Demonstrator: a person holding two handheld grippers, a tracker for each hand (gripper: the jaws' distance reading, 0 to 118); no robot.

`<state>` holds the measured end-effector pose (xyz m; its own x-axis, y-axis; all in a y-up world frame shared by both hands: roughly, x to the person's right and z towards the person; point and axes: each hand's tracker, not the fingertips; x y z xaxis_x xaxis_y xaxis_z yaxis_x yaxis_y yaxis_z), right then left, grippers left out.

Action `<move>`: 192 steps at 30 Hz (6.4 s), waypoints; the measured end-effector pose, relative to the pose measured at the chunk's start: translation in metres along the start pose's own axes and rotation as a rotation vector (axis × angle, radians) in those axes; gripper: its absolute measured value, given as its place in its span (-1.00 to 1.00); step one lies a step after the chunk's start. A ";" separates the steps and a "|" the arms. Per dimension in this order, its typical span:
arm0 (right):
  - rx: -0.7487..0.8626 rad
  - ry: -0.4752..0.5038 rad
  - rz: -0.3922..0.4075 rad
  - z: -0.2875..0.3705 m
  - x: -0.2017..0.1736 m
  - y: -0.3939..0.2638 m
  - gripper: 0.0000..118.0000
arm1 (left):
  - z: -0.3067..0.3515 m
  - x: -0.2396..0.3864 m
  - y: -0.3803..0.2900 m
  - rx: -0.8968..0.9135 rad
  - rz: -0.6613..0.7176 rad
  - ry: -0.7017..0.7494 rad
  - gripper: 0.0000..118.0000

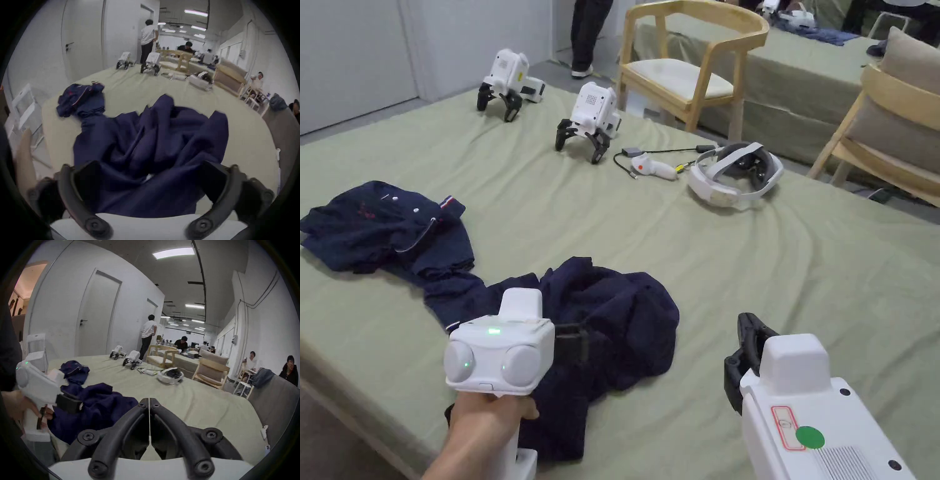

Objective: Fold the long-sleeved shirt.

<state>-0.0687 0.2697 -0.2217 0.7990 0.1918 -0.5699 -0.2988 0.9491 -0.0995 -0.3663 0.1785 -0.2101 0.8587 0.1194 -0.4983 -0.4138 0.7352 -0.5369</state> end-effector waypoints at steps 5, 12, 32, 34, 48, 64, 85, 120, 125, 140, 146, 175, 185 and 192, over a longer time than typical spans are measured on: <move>-0.042 0.007 -0.047 -0.014 0.002 -0.011 -1.00 | -0.064 0.013 0.007 -0.165 -0.050 -0.006 0.88; -0.087 -0.019 -0.042 -0.011 0.016 -0.028 -1.00 | -0.084 0.021 0.006 -0.284 -0.066 0.006 0.00; 0.026 -0.327 -0.207 0.117 0.151 -0.028 -1.00 | 0.170 0.158 0.093 0.319 -0.202 -0.371 -0.52; 0.044 -0.379 -0.224 0.136 0.170 -0.028 -0.99 | 0.182 0.196 0.085 0.334 -0.245 -0.431 -0.52; -0.131 -0.571 -0.315 0.205 0.252 -0.092 -1.00 | 0.031 0.435 -0.164 -0.351 -0.405 -0.512 0.02; -0.097 -0.534 -0.333 0.207 0.225 -0.096 -0.99 | 0.175 0.268 -0.071 0.270 -0.392 -0.439 -0.89; -0.571 -0.090 -0.604 0.155 0.170 -0.233 -0.97 | 0.117 0.205 -0.086 0.068 -0.343 -0.359 -0.95; -0.379 -0.145 -0.675 0.172 0.228 -0.210 -0.97 | -0.099 0.380 0.042 -0.454 -0.020 -0.680 -0.91; -0.298 -0.152 -0.673 0.185 0.237 -0.183 -0.98 | -0.047 0.345 0.079 -0.289 -0.020 -0.768 -0.92; 0.056 -0.189 -0.578 0.208 0.340 0.014 -0.98 | 0.156 0.235 0.222 0.197 -0.053 -0.784 -0.92; 0.129 -0.251 -0.482 0.212 0.386 0.144 -0.98 | 0.223 0.194 0.302 0.377 -0.029 -0.690 -0.92; 0.135 -0.585 -0.294 0.039 0.526 0.319 -0.98 | 0.157 0.275 0.489 0.618 -0.126 -0.315 -0.92; -0.088 -0.564 -0.383 -0.059 0.537 0.152 -0.98 | 0.005 0.310 0.389 0.407 -0.244 -0.319 -0.92; -0.334 -0.506 -0.462 -0.081 0.499 0.002 -0.98 | -0.071 0.301 0.274 0.186 -0.266 -0.319 -0.92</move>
<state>0.2871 0.3473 -0.5721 0.9989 -0.0393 0.0250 0.0466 0.8500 -0.5248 -0.2426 0.3686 -0.5551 0.9901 0.0884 -0.1089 -0.1297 0.8721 -0.4719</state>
